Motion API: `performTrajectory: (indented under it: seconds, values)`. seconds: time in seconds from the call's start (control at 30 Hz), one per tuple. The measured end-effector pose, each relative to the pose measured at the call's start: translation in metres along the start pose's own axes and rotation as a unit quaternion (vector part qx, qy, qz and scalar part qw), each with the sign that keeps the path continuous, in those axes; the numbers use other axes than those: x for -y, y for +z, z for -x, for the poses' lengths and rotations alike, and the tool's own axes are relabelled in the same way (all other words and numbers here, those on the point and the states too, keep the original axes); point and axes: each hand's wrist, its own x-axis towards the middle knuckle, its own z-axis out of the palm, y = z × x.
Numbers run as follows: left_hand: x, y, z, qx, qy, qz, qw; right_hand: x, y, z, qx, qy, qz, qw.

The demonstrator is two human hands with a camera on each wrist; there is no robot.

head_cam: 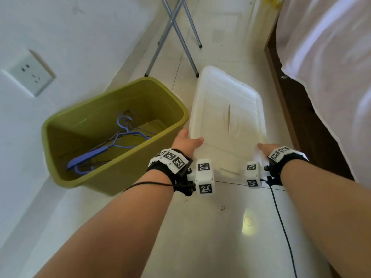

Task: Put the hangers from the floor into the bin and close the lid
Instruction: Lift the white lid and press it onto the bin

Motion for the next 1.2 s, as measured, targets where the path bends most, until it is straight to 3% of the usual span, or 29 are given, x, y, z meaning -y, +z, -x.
performTrajectory:
  seconds: [0.1, 0.33, 0.5, 0.6, 0.87, 1.03, 1.2]
  values:
    - [-0.014, -0.023, 0.012, -0.004, 0.022, 0.014, 1.000, 0.017, -0.001, 0.021, -0.009, 0.023, 0.006, 1.000]
    - [-0.039, -0.096, 0.044, 0.010, 0.042, 0.014, 0.999, 0.063, 0.007, 0.057, -0.052, -0.082, -0.061, 0.993]
    - [-0.054, -0.158, 0.069, -0.013, 0.046, 0.016, 0.999, 0.096, 0.021, 0.088, 0.036, -0.118, -0.235, 0.964]
    - [-0.057, -0.191, 0.078, -0.038, 0.045, 0.020, 0.998, 0.115, 0.033, 0.106, 0.098, -0.124, -0.285, 0.946]
    - [-0.037, -0.266, 0.080, -0.187, 0.014, 0.117, 0.975, 0.153, 0.088, 0.159, 0.179, -0.112, -0.357, 0.910]
    - [-0.013, -0.283, 0.082, -0.150, -0.040, 0.214, 0.964, 0.175, 0.131, 0.186, 0.196, -0.098, -0.408, 0.886]
    - [-0.006, -0.293, 0.080, -0.165, -0.052, 0.192, 0.966, 0.195, 0.171, 0.218, 0.227, -0.048, -0.453, 0.861]
